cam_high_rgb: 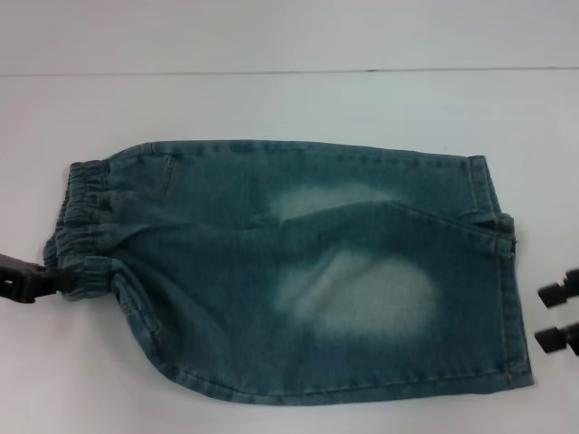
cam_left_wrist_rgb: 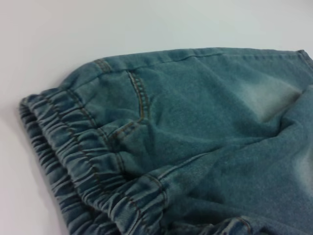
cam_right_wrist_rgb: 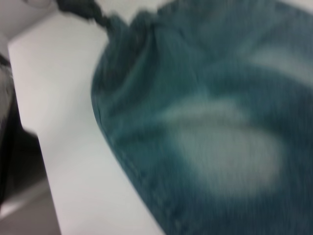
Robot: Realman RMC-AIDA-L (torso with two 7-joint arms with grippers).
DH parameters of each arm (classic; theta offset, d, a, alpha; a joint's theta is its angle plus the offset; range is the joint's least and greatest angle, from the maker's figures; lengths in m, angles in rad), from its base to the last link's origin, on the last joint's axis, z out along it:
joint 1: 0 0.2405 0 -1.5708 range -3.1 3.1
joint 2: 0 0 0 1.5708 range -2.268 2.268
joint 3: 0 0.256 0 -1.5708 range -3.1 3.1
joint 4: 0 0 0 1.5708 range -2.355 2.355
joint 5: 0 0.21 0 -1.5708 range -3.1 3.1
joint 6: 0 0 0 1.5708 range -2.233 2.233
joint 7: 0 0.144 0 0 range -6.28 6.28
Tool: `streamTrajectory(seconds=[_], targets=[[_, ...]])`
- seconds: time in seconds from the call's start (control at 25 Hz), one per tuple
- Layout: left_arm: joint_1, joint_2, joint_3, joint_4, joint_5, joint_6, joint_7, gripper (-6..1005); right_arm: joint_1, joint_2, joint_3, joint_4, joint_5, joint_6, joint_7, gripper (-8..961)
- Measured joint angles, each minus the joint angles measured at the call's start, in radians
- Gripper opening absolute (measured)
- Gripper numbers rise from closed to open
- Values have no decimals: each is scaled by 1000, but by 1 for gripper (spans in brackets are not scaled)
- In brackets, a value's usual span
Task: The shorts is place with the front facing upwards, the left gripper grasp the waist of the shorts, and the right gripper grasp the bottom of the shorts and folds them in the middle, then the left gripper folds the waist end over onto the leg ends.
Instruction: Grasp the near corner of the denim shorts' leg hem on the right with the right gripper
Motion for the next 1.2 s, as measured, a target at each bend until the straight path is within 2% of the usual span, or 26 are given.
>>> streamTrajectory(seconds=[0.16, 0.4, 0.84, 1.2], targets=[[-8, -2, 3, -2, 0, 2, -2, 19, 21, 3, -9, -1, -112, -2, 5, 755], [-15, -2, 3, -4, -1, 3, -3, 19, 36, 11, -66, 12, -186, 2, 28, 746], [-14, -7, -1, -18, -7, -2, -3, 19, 50, 24, -175, 76, -203, 68, 69, 730], [-21, -10, 2, -18, -10, -4, -3, 19, 80, 26, -192, 137, -205, 118, 81, 716]])
